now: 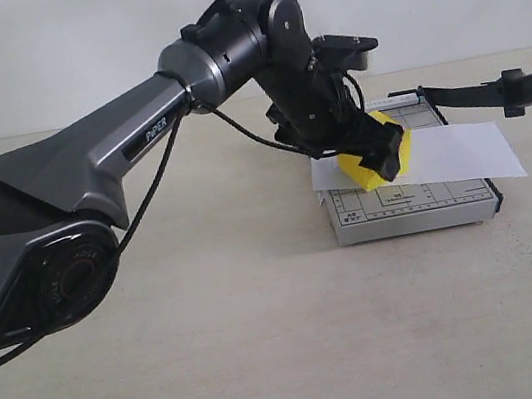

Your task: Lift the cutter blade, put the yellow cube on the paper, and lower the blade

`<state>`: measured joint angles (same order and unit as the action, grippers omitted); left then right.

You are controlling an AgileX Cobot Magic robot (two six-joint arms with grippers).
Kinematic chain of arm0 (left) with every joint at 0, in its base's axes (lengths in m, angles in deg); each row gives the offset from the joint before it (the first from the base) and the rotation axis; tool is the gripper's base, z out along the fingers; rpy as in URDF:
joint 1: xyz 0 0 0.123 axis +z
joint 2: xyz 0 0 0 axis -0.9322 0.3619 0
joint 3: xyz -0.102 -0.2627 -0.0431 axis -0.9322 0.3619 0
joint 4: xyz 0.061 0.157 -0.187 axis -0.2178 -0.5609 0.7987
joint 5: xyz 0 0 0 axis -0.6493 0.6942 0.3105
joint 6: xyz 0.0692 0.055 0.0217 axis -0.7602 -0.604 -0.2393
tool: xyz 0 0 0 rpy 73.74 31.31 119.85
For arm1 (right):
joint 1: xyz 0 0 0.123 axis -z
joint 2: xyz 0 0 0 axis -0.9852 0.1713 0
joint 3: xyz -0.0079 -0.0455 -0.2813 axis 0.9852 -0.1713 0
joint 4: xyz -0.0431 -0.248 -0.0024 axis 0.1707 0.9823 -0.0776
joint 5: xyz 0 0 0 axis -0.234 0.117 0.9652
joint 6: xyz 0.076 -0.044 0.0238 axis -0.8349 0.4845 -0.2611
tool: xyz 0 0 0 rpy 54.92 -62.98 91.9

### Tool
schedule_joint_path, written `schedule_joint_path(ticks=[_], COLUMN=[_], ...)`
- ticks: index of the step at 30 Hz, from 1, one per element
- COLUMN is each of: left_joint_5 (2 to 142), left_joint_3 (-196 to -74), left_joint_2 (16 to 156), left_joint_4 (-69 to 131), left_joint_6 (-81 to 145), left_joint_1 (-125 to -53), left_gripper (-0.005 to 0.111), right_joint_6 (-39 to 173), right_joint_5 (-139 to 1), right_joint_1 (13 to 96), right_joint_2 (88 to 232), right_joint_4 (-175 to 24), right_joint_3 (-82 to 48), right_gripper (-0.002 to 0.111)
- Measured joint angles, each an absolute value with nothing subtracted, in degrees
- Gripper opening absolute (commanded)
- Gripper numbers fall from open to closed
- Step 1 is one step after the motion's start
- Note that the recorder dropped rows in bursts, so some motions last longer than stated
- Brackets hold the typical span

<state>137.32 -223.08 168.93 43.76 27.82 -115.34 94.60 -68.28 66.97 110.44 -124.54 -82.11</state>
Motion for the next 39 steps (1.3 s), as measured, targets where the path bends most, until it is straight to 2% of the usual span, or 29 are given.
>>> schedule_joint_path(ticks=[7, 14, 39], left_joint_5=[137.9, 141.0, 141.7], left_joint_3=[-228.3, -229.6, -229.6], left_joint_2=[165.6, 160.2, 158.3], left_joint_4=[41.0, 24.3, 29.2], left_joint_6=[28.4, 30.2, 34.0], left_joint_1=[-115.2, -114.6, -113.3], left_gripper=[0.110, 0.110, 0.110], right_joint_6=[94.6, 94.6, 94.6], right_joint_5=[-68.3, -68.3, -68.3], right_joint_1=[67.0, 67.0, 67.0], right_joint_2=[110.4, 110.4, 110.4], right_joint_4=[-124.5, -124.5, -124.5], right_joint_3=[-82.1, -82.1, -82.1], right_gripper=[0.000, 0.000, 0.000])
